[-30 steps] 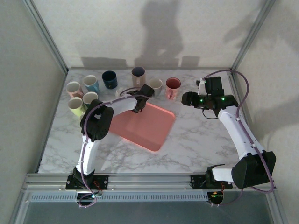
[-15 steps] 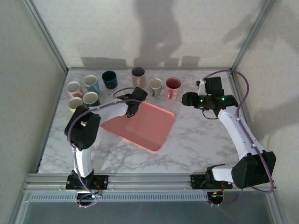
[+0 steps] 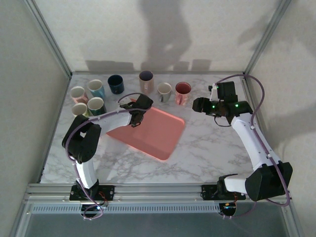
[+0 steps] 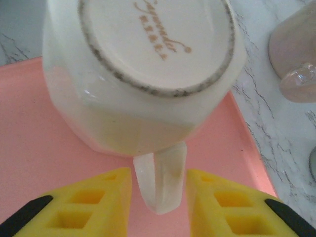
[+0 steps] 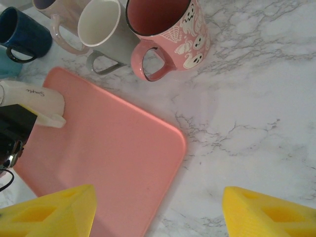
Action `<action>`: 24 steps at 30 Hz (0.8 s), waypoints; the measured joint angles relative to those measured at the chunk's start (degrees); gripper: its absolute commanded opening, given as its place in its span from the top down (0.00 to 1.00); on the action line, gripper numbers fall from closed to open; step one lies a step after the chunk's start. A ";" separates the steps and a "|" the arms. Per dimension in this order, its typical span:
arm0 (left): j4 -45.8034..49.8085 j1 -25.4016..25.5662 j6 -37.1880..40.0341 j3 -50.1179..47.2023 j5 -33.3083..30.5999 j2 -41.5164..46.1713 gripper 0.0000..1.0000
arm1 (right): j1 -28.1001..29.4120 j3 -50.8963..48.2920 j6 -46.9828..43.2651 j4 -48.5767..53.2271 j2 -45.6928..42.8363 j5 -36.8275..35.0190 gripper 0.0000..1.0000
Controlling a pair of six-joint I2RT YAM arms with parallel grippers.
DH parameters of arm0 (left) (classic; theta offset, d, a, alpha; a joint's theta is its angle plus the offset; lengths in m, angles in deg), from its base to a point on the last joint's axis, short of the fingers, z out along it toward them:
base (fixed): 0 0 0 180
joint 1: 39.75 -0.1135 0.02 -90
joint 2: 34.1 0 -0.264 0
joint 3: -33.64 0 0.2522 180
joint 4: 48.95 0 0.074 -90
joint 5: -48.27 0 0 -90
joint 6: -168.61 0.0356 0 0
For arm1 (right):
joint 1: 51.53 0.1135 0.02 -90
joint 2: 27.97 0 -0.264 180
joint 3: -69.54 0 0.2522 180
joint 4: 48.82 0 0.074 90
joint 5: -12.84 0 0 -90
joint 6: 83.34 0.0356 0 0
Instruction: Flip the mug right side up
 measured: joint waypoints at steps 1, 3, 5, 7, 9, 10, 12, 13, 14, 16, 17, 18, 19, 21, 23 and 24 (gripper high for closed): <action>-0.37 0.00 0.26 0.00 0.31 0.00 0.61 | 0.00 0.00 -0.02 0.02 -0.09 0.00 0.31; -1.03 0.04 0.50 0.02 0.74 -0.02 0.60 | 0.00 0.00 -0.02 0.02 -0.17 0.00 0.31; -0.79 0.07 0.44 0.31 0.90 -0.11 0.60 | 0.00 -0.02 -0.02 0.04 -0.17 0.00 0.31; -0.24 0.07 0.39 1.53 0.87 -0.74 0.59 | 0.00 -0.02 -0.02 0.00 -0.22 0.00 0.31; -0.04 0.04 -0.02 3.10 0.85 -1.68 0.59 | 0.00 -0.07 -0.02 -0.02 -0.35 0.00 0.31; -0.04 0.04 -0.24 3.56 0.85 -2.08 0.59 | 0.00 -0.13 -0.02 -0.04 -0.42 0.00 0.31; 0.02 0.00 -0.66 4.26 0.85 -3.02 0.59 | 0.00 -0.35 -0.04 -0.07 -0.61 -0.02 0.31; 0.04 -0.04 -0.68 4.42 0.87 -3.43 0.59 | 0.00 -0.46 -0.04 -0.04 -0.70 -0.02 0.31; 0.20 -0.09 -0.83 4.59 0.87 -3.98 0.60 | 0.00 -0.57 -0.07 0.02 -0.72 -0.02 0.31; 0.22 -0.11 -0.87 4.68 0.90 -4.96 0.60 | 0.00 -0.61 -0.13 -0.04 -0.74 -0.04 0.31; 0.33 -0.15 -0.87 4.68 0.92 -5.42 0.60 | 0.00 -0.68 -0.20 -0.07 -0.76 -0.04 0.31; 0.46 -0.17 -0.87 4.68 0.96 -5.92 0.61 | 0.00 -0.83 -0.22 -0.07 -0.83 -0.02 0.31; 0.55 -0.24 -0.92 4.68 1.14 -6.27 0.62 | 0.00 -0.92 -0.24 -0.07 -0.85 -0.04 0.31; 0.74 -0.52 -1.07 4.68 1.51 -7.06 0.66 | 0.00 -1.18 -0.24 -0.07 -0.85 -0.04 0.31; 0.85 -0.92 -1.25 4.68 2.03 -7.45 0.72 | 0.00 -1.38 -0.24 -0.04 -0.85 -0.04 0.31; 0.94 -1.11 -1.40 4.68 2.21 -7.48 0.74 | -0.02 -1.38 -0.26 -0.04 -0.85 -0.04 0.31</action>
